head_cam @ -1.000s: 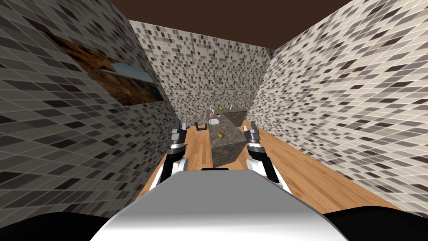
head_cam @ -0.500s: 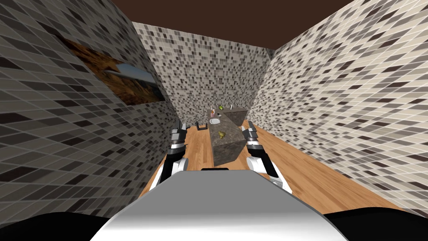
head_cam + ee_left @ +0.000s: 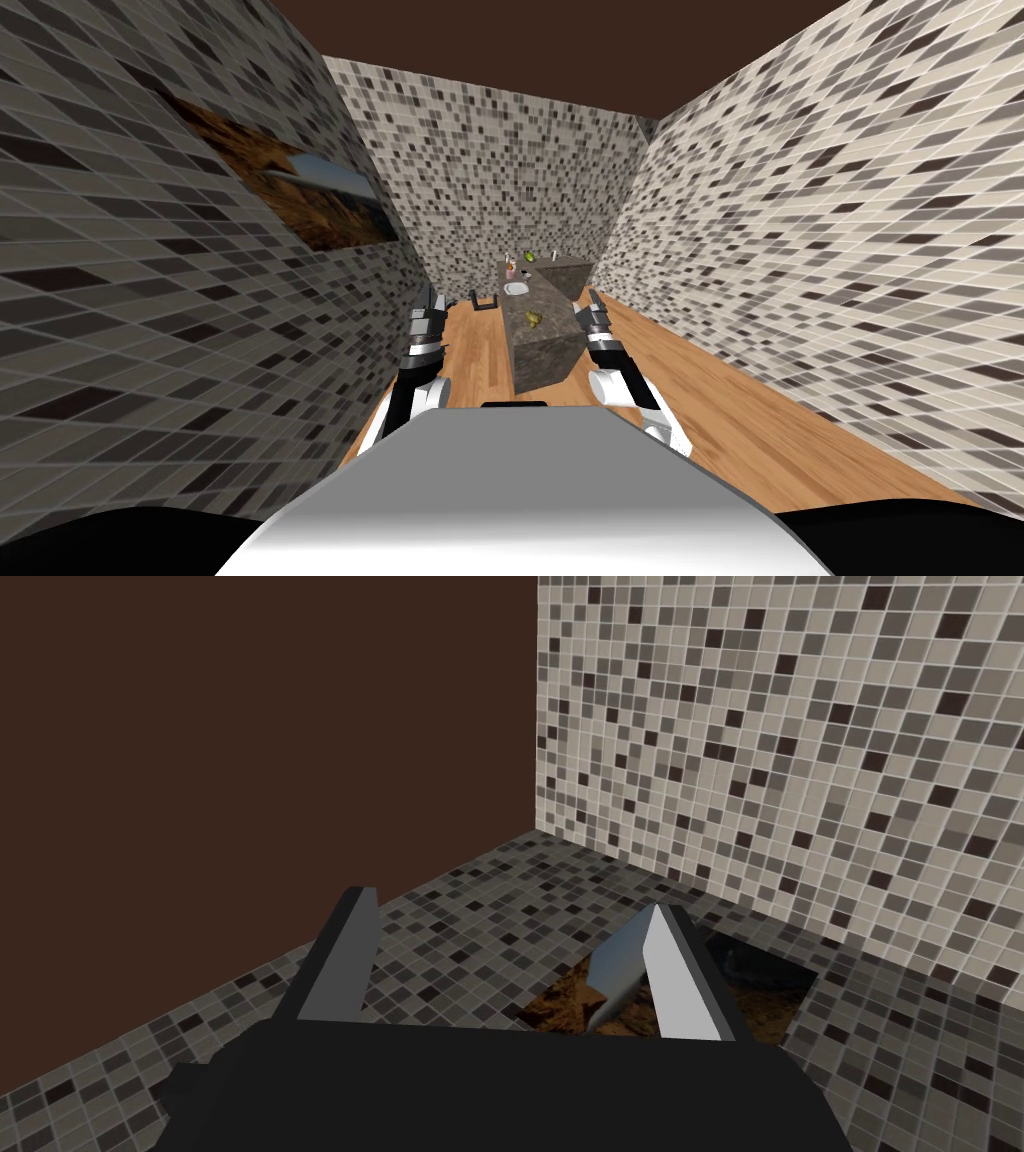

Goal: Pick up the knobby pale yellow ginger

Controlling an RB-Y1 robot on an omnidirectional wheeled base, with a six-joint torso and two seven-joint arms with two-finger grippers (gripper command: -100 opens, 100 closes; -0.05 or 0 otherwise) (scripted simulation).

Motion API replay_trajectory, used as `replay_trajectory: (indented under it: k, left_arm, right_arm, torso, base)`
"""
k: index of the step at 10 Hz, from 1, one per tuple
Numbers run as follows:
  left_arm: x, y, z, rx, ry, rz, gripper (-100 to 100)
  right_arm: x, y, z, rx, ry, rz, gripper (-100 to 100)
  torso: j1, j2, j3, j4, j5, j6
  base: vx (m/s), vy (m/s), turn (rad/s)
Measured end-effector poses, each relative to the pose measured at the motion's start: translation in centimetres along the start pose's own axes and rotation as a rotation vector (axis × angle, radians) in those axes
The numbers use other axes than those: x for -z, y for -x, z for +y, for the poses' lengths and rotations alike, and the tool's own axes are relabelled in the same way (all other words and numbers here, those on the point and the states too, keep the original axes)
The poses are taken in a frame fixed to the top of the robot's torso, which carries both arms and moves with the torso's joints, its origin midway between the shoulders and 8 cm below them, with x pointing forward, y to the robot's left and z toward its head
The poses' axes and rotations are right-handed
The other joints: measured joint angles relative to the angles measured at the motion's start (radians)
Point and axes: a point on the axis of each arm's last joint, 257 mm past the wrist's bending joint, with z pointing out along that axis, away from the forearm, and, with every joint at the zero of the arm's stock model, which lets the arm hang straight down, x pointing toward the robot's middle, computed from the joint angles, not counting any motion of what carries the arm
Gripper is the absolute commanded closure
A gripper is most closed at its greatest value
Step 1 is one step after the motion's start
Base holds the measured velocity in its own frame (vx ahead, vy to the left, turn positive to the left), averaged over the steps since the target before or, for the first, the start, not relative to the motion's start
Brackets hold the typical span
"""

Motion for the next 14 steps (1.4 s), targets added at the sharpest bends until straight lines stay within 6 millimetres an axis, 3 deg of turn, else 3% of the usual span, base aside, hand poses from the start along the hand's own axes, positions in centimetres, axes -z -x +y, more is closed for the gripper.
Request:
replay_trajectory:
  k: [14]
  left_arm:
    - [0.0,0.0,0.0,0.000,0.000,0.000,0]
  right_arm:
    - [-2.1,0.8,-6.7,-0.284,-0.268,-0.070,-100]
  torso:
    - [-0.002,-0.002,-0.001,0.000,0.000,0.000]
  base:
    - [-0.031,0.038,0.000]
